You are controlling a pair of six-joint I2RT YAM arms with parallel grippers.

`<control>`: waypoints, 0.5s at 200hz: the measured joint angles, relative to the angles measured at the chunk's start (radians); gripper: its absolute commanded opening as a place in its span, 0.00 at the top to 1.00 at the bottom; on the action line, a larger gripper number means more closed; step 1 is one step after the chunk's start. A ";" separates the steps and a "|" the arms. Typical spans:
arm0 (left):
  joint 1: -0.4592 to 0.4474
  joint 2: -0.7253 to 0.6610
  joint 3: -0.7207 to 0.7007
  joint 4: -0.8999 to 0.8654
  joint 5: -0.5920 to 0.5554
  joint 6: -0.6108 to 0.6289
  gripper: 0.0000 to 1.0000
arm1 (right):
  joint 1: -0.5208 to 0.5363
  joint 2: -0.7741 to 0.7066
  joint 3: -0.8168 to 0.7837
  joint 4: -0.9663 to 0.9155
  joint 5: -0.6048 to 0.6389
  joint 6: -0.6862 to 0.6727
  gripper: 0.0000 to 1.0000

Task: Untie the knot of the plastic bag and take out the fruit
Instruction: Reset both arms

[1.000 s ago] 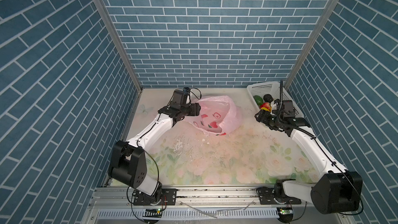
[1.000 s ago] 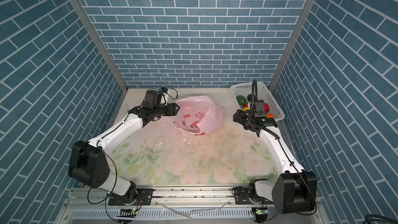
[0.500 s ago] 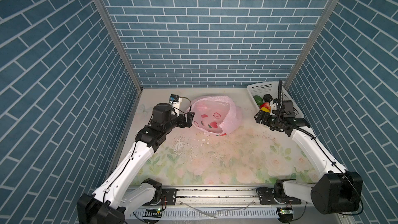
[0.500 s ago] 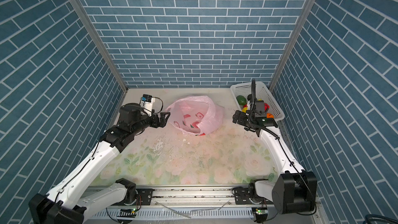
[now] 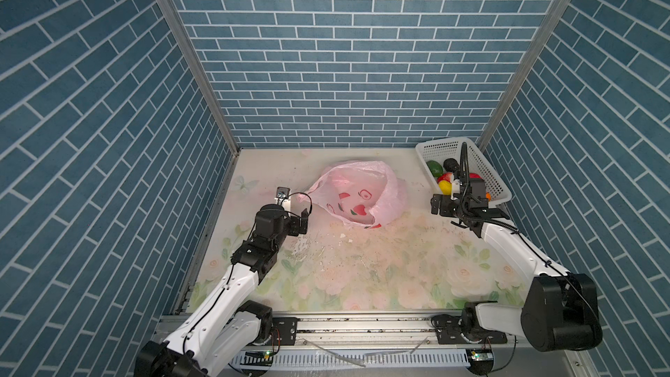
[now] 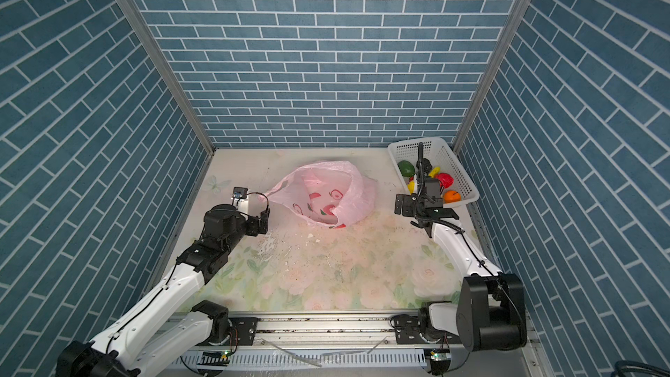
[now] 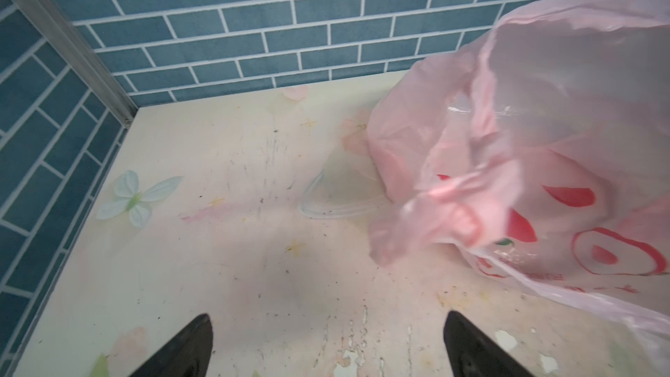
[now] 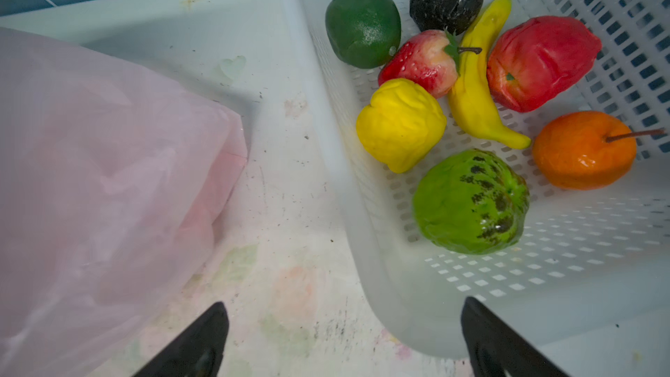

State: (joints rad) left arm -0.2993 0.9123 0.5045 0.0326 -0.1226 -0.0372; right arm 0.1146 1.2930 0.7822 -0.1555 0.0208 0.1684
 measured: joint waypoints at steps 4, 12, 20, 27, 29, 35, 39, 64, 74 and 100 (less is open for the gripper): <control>0.008 0.013 -0.014 0.030 -0.004 0.009 0.00 | -0.008 0.005 -0.022 0.042 0.002 -0.020 0.01; 0.023 0.036 -0.041 0.090 -0.009 0.024 0.00 | -0.022 0.008 -0.058 0.124 0.001 -0.042 0.01; 0.039 0.062 -0.066 0.147 -0.012 0.039 0.00 | -0.039 0.011 -0.094 0.204 -0.003 -0.058 0.01; 0.055 0.090 -0.085 0.195 -0.014 0.052 0.00 | -0.059 0.014 -0.124 0.271 -0.008 -0.073 0.01; 0.062 0.102 -0.091 0.214 -0.015 0.057 0.00 | -0.065 0.016 -0.133 0.291 -0.009 -0.078 0.01; 0.074 0.126 -0.105 0.253 -0.016 0.066 0.00 | -0.084 0.020 -0.156 0.351 -0.015 -0.084 0.01; 0.085 0.146 -0.116 0.288 -0.016 0.073 0.00 | -0.097 0.025 -0.171 0.394 -0.019 -0.089 0.01; 0.139 0.257 -0.166 0.457 -0.016 0.103 0.00 | -0.144 0.065 -0.239 0.603 -0.051 -0.122 0.01; 0.155 0.295 -0.182 0.522 -0.013 0.110 0.00 | -0.150 0.084 -0.256 0.669 -0.064 -0.126 0.01; 0.191 0.386 -0.212 0.669 -0.010 0.125 0.00 | -0.155 0.133 -0.299 0.837 -0.082 -0.142 0.01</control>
State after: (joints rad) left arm -0.1085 1.2980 0.2924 0.7021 -0.1322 0.0875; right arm -0.0406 1.4258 0.4831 0.6819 -0.0612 0.0269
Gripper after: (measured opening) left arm 0.996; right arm 0.989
